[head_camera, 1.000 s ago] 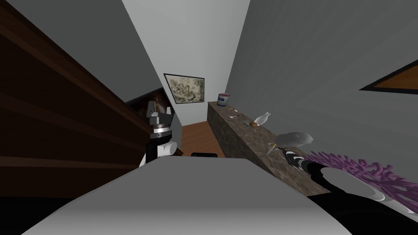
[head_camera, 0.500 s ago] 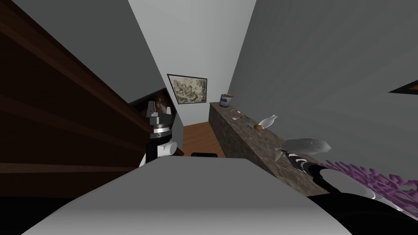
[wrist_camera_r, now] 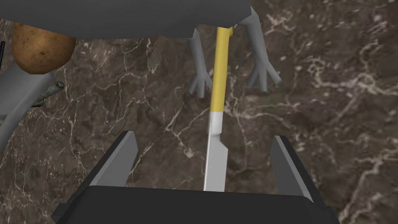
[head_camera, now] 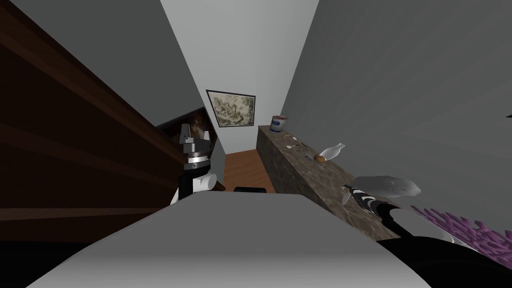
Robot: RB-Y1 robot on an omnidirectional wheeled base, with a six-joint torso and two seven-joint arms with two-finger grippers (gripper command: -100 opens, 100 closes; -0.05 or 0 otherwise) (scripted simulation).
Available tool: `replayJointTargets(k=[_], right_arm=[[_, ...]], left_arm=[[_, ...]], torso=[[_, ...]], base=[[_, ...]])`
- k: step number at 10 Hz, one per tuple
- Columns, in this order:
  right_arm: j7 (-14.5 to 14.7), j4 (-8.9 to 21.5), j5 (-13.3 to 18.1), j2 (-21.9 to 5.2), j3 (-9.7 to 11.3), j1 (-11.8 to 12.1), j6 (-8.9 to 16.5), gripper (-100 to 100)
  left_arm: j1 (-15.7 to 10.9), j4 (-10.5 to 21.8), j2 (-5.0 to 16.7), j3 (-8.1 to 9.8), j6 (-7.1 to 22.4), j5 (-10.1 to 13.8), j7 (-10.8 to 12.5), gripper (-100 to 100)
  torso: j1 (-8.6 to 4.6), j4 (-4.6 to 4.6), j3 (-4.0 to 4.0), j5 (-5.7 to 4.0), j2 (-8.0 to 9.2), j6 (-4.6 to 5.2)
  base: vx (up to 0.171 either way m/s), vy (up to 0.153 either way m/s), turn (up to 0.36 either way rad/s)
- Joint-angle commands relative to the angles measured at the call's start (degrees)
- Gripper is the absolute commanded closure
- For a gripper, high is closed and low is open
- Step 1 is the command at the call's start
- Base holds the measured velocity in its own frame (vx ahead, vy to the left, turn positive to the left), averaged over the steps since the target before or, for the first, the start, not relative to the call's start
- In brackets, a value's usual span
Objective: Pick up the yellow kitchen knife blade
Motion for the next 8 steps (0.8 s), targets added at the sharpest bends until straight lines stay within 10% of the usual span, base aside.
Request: replayJointTargets(k=[1, 5, 7, 8], right_arm=[[0.0, 0.0, 0.0, 0.0, 0.0, 0.0, 0.0, 100], [0.0, 0.06, 0.01, -0.02, -0.02, 0.06, -0.02, 100], [0.69, 0.15, -2.85, -1.02, -1.16, 0.53, -0.38, -100], [1.35, 0.31, -4.73, -2.01, -2.28, 1.08, -0.73, -100]], left_arm=[[0.0, 0.0, 0.0, 0.0, 0.0, 0.0, 0.0, 0], [0.0, 0.0, 0.0, 0.0, 0.0, 0.0, 0.0, 0], [0.0, 0.0, 0.0, 0.0, 0.0, 0.0, 0.0, 0], [0.0, 0.0, 0.0, 0.0, 0.0, 0.0, 0.0, 0]], torso=[[0.0, 0.0, 0.0, 0.0, 0.0, 0.0], [0.17, 0.03, 0.04, 0.01, 0.05, -0.09], [0.17, 0.03, 0.03, 0.01, 0.04, -0.09], [0.18, 0.02, 0.01, 0.03, -0.01, -0.06]], base=[[0.004, -0.006, -0.002], [0.0, -0.001, -0.004], [0.012, 0.001, -0.046], [0.047, 0.0, -0.129]])
